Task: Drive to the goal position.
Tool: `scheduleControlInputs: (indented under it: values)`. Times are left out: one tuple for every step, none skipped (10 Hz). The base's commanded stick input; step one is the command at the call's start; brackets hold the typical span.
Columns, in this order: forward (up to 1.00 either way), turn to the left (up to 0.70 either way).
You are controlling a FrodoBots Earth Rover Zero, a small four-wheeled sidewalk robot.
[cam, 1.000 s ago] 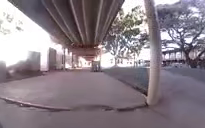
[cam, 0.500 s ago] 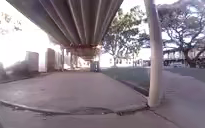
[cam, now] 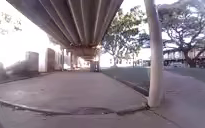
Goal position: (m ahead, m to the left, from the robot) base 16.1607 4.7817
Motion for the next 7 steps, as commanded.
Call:
scheduleControlInputs:
  values:
    - [0.18, 0.0]
    - [0.07, 0.0]
    - [0.32, 0.0]
    - [0.5, 0.07]
    - [0.5, 0.32]
    - [0.5, 0.5]
    - [0.5, 0.5]
